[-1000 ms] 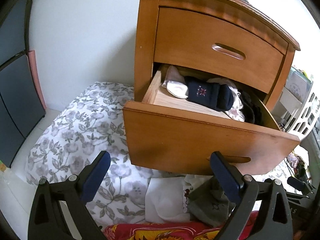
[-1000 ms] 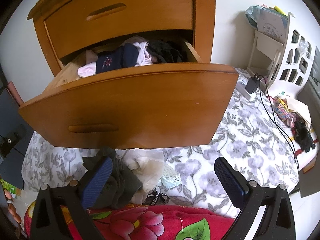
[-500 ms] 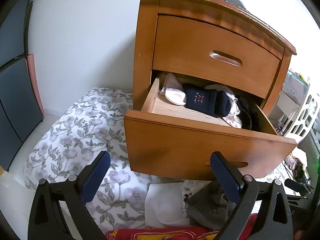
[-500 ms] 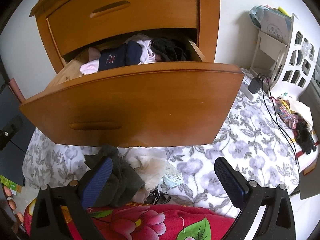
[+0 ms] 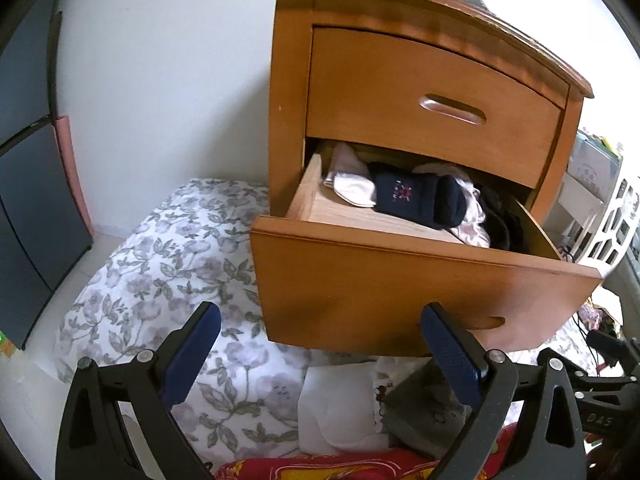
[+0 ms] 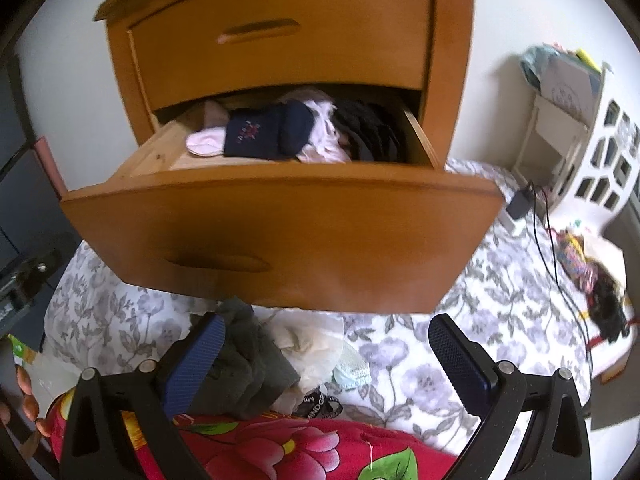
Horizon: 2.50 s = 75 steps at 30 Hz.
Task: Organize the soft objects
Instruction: 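Reach the right gripper into the drawer toward the black garment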
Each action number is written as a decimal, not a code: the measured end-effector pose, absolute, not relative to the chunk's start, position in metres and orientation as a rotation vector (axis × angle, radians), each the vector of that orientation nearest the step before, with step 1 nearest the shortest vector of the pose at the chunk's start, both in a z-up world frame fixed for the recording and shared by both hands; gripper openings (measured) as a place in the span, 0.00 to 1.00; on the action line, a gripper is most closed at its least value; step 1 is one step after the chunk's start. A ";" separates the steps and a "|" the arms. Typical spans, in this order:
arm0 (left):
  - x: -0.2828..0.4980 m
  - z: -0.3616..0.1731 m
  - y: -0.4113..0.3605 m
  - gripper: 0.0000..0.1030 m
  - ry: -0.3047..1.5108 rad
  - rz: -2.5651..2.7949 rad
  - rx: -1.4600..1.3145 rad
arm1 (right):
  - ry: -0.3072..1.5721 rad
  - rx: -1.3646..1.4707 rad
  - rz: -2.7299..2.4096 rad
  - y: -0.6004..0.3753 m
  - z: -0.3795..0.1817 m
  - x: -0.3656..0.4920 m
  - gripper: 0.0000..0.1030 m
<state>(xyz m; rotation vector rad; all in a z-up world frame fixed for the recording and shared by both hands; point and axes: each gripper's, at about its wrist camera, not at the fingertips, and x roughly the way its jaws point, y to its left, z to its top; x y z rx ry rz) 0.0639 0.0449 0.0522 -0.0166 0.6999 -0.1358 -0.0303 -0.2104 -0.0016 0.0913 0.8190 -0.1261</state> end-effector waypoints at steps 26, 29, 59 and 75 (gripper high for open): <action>0.062 0.049 0.037 0.97 0.680 -0.101 0.053 | 0.640 -0.070 -0.075 -0.231 0.133 0.055 1.00; 0.064 0.048 0.039 0.97 0.690 -0.097 0.042 | 0.643 -0.097 -0.087 -0.231 0.143 0.072 1.00; 0.069 0.042 0.038 0.97 0.722 -0.126 0.037 | 1.135 -0.341 -0.151 -0.252 0.015 0.196 0.59; 0.075 0.036 0.039 0.97 0.758 -0.156 0.023 | 1.242 -0.465 -0.176 -0.248 -0.024 0.216 0.32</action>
